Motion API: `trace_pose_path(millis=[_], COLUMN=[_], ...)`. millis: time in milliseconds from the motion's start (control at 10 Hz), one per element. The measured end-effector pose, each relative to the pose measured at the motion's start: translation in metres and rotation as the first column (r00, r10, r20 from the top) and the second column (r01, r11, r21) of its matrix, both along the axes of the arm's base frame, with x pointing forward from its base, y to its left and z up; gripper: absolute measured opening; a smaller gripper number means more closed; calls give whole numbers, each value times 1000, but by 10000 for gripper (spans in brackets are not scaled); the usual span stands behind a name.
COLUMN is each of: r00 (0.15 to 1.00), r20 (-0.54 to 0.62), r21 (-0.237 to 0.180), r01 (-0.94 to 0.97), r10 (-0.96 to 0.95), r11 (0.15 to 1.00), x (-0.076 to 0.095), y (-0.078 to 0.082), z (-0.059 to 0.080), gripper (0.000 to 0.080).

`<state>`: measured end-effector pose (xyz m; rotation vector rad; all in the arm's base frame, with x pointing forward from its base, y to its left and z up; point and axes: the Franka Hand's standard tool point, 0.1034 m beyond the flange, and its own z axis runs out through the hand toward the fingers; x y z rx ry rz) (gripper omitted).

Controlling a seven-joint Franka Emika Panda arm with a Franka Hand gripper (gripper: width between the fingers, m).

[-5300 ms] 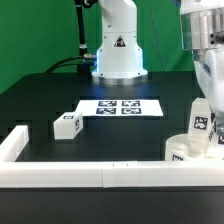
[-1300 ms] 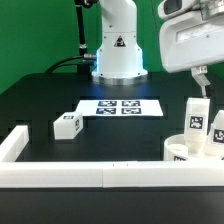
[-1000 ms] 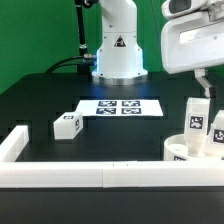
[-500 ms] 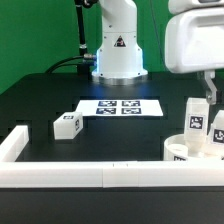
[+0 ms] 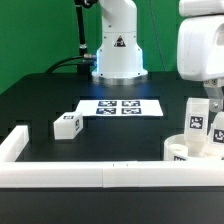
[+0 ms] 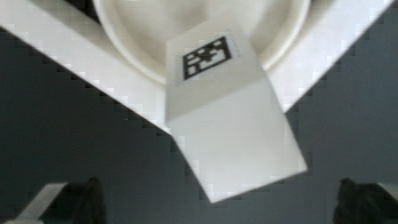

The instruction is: Assemble stool

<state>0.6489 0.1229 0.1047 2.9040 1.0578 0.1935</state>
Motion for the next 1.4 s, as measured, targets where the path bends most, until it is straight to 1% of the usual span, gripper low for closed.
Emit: trace_pose_path(millis=[100, 200, 300, 400, 800, 900, 1000, 1100, 1200, 1300, 1400], r00=[996, 989, 982, 969, 975, 979, 986, 994, 998, 996, 992], r20=[-45, -72, -75, -78, -80, -78, -73, -66, -59, -49, -44], r21=[-47, -86, -104, -118, -120, -119, -117, -113, -108, -101, -96], r01=[-83, -137, -181, -244, -216, -197, -158, -92, -34, 64, 118], r10=[81, 131, 174, 236, 207, 188, 150, 85, 28, -69, -122], r11=[995, 987, 978, 963, 969, 973, 981, 989, 994, 993, 988], x=[-7, -8, -7, -7, -7, -7, -7, -7, -7, -7, -7], y=[-3, -4, -5, -6, -9, -9, -9, -10, -9, -10, -10], z=[-7, -10, -13, -17, -25, -25, -26, -26, -25, -25, -25], gripper=[649, 649, 649, 649, 649, 620, 484, 484, 350, 337, 337])
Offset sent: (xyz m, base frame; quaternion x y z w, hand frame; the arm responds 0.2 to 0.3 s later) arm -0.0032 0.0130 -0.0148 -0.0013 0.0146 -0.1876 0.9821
